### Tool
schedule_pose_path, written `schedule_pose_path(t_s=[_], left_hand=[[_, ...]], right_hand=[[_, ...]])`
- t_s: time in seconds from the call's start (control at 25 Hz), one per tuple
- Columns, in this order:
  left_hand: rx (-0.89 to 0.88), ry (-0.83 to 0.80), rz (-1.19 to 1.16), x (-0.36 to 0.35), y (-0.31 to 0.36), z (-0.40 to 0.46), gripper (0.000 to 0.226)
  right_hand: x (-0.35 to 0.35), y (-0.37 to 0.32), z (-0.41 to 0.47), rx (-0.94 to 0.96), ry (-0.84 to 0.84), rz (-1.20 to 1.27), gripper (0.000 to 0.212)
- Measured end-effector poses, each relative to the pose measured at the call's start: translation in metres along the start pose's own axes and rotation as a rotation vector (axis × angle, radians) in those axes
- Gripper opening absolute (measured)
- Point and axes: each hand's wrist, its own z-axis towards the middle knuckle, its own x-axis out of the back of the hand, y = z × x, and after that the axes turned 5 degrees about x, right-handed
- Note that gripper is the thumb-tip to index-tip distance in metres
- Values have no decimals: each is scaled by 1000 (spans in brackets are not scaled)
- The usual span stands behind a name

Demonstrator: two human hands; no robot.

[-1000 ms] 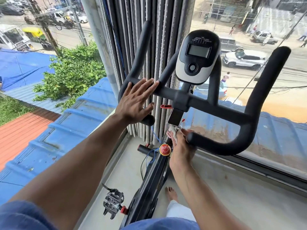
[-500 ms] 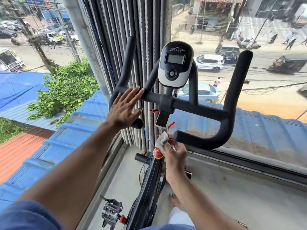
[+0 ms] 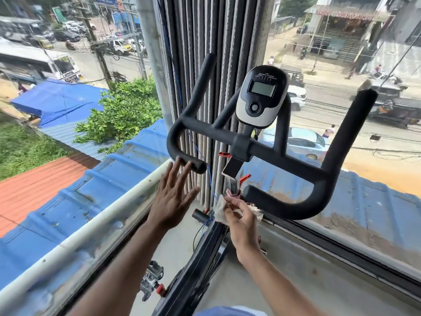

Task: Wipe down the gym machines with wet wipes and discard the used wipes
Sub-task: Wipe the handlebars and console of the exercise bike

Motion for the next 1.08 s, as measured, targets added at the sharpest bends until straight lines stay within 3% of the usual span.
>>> schedule_pose_path(t_s=[0.2,0.32,0.44,0.76,1.08], left_hand=[[254,-187,26,-31,1,-94,88],[477,-240,-40,-49,4,-137,93],[624,-259,-100,-54,11,-164,82],[963,-258,-257,-89,30,-290,67],[1318,-152,-400,-89,40,-470,51]], right_hand=[[11,22,8,-37,-231,-155,24],[22,31,2,-59,-367,-224,15],[31,42,-3,-65,-485,-298,14],[35,82,-54,29,-894,-609,14],[-21,98,-172,155,-1418,-827,7]])
